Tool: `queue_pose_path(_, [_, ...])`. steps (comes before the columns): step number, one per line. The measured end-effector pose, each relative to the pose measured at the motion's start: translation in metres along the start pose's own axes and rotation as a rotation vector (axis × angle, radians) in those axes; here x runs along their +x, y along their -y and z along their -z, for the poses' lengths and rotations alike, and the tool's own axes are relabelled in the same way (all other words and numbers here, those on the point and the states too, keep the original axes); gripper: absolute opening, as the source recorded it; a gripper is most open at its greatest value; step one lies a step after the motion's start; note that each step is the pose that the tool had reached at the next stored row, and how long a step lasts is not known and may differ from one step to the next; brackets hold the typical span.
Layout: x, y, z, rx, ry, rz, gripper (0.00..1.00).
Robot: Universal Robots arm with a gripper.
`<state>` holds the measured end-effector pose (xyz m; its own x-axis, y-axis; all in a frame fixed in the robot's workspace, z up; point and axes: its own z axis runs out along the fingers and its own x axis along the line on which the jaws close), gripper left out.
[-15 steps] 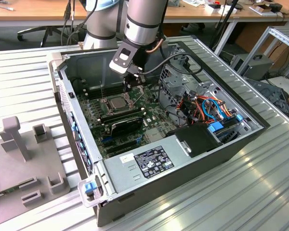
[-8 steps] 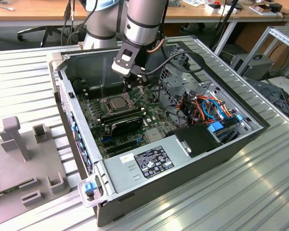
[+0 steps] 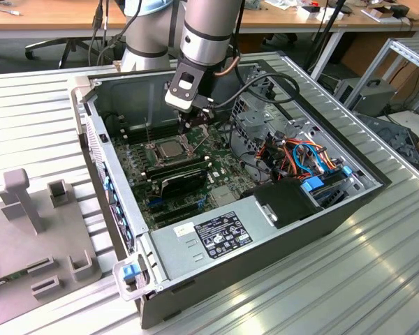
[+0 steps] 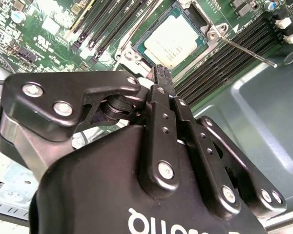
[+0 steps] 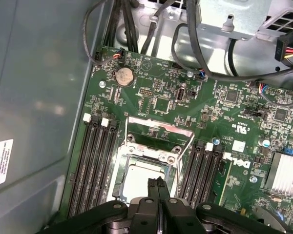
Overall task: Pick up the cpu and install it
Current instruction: 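Close the cpu cover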
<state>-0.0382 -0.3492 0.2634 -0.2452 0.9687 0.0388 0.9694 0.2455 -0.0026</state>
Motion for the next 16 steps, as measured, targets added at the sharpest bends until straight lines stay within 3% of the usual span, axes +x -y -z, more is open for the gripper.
queue_pose_path(16, [0.0,0.0,0.0,0.0043,0.0003,0.11,0.11])
